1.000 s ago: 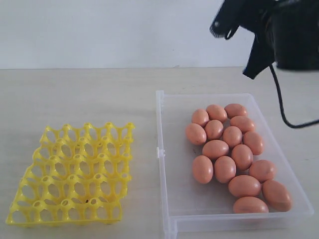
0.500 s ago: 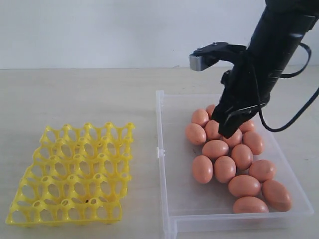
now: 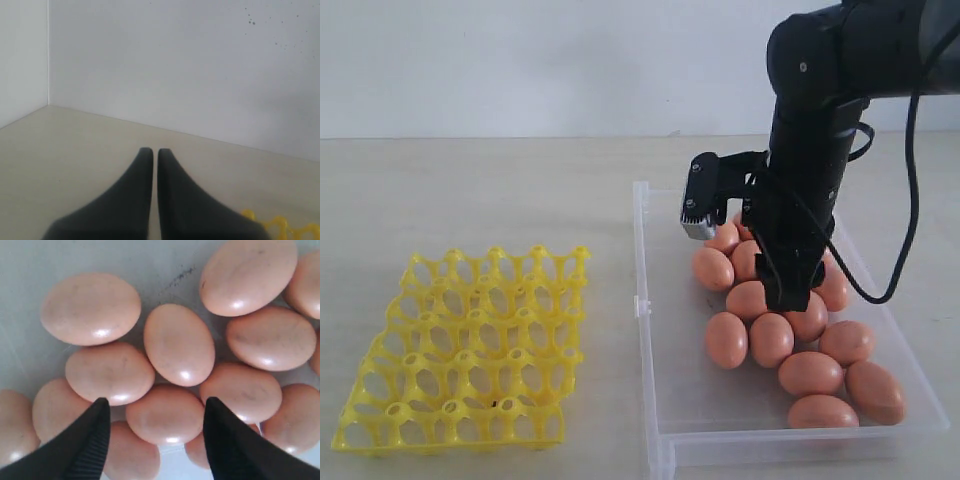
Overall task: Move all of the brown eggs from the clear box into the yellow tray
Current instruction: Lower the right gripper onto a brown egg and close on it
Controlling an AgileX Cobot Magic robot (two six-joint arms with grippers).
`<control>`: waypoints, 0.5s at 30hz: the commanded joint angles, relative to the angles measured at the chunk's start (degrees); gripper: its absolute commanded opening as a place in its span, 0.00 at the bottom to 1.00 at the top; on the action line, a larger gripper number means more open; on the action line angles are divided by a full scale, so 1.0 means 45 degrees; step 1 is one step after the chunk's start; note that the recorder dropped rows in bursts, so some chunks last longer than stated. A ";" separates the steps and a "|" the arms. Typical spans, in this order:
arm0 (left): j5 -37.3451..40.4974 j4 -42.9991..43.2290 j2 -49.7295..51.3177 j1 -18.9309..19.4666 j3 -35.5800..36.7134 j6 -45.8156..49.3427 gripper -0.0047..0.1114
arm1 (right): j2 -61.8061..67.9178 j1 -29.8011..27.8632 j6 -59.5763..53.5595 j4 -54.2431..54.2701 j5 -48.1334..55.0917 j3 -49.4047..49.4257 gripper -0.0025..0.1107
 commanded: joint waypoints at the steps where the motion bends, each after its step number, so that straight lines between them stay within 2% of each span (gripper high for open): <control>1: -0.0190 -0.0112 -0.0032 0.0020 -0.0008 -0.0113 0.07 | 0.0337 0.0001 -0.0787 0.0164 -0.0657 0.0010 0.46; 8: -0.0190 -0.0112 -0.0032 0.0020 -0.0008 -0.0113 0.07 | 0.0526 0.0001 -0.3645 0.1040 -0.1286 0.0010 0.46; 15: -0.0190 -0.0112 -0.0032 0.0020 -0.0008 -0.0113 0.07 | 0.1144 0.0001 -0.3588 0.1133 -0.0974 0.0010 0.46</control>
